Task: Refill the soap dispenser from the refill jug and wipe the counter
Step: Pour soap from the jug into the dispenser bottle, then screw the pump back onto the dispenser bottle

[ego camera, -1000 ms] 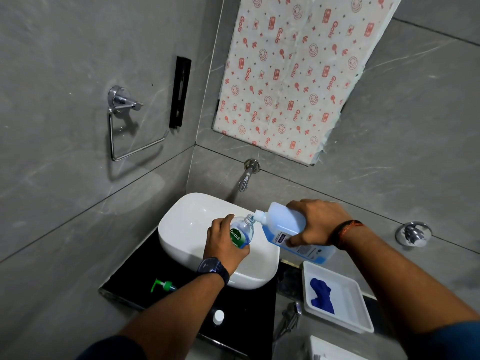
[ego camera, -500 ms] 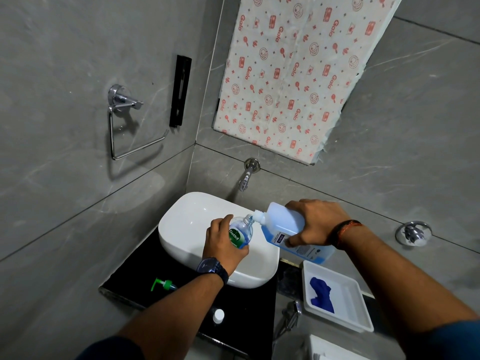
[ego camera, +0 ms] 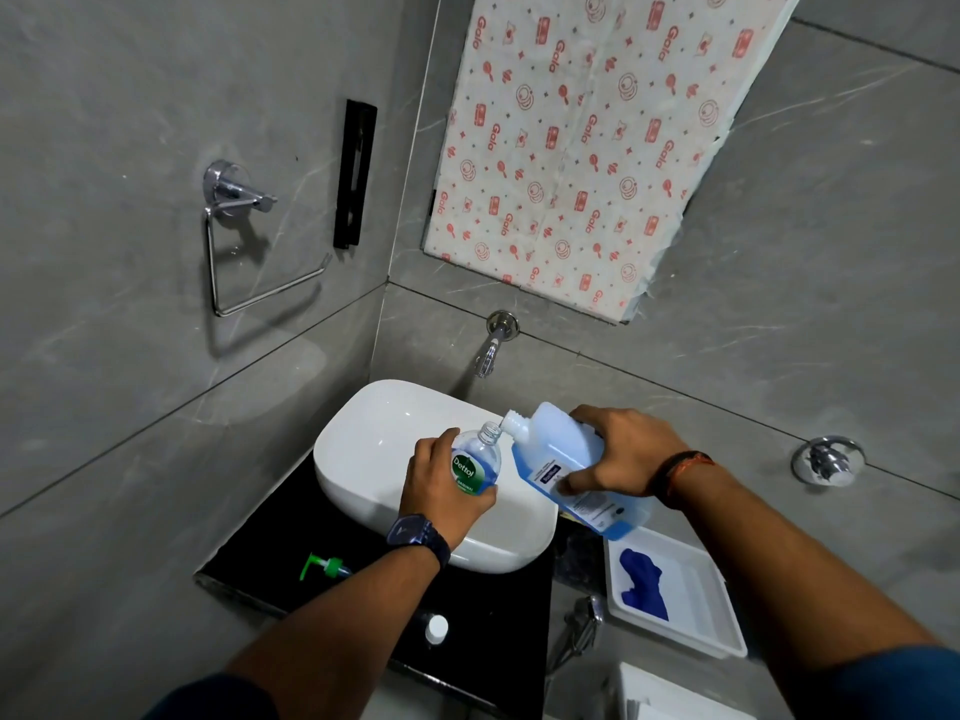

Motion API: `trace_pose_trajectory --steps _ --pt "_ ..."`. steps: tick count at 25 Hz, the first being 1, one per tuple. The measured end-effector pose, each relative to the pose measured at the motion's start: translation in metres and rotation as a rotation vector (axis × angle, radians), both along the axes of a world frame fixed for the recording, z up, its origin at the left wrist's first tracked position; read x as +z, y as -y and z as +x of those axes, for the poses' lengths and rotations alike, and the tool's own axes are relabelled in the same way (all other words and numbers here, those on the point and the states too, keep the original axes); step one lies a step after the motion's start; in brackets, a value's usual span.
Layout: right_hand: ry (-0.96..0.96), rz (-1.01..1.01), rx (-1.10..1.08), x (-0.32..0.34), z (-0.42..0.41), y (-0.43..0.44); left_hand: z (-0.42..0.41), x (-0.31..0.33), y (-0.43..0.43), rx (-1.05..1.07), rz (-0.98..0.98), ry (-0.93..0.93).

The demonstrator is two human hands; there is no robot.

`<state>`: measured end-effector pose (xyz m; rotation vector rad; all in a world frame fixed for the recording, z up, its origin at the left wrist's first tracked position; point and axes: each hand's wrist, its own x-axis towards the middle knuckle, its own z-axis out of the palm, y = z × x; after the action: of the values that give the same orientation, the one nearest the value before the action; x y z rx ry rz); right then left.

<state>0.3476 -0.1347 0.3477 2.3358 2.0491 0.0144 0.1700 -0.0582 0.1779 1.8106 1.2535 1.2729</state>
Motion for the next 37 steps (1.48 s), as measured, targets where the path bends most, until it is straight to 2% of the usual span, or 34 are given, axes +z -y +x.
trace_pose_trajectory --steps 7,11,17,25,30,33,37 --pt "-0.716 0.195 -0.138 -0.064 0.002 -0.006 -0.03 -0.015 -0.019 0.099 -0.078 0.04" --pt "-0.954 0.21 -0.162 -0.127 -0.001 -0.009 -0.06 -0.045 -0.029 0.159 -0.122 0.026" --pt "-1.001 0.121 -0.216 -0.227 -0.005 0.0 -0.108 -0.113 -0.051 0.252 -0.173 -0.018" --pt "-1.081 0.149 -0.298 -0.33 0.012 0.022 -0.15 -0.191 -0.088 0.321 -0.218 -0.053" --pt "-1.148 0.2 -0.294 -0.357 0.013 0.019 -0.158 -0.21 -0.091 0.352 -0.122 -0.126" --pt "-1.187 0.217 -0.291 -0.363 0.011 0.018 -0.16 -0.22 -0.088 0.351 -0.134 -0.116" --pt "-1.11 0.275 -0.319 -0.359 0.001 0.028 -0.162 -0.223 -0.087 0.366 -0.125 -0.099"
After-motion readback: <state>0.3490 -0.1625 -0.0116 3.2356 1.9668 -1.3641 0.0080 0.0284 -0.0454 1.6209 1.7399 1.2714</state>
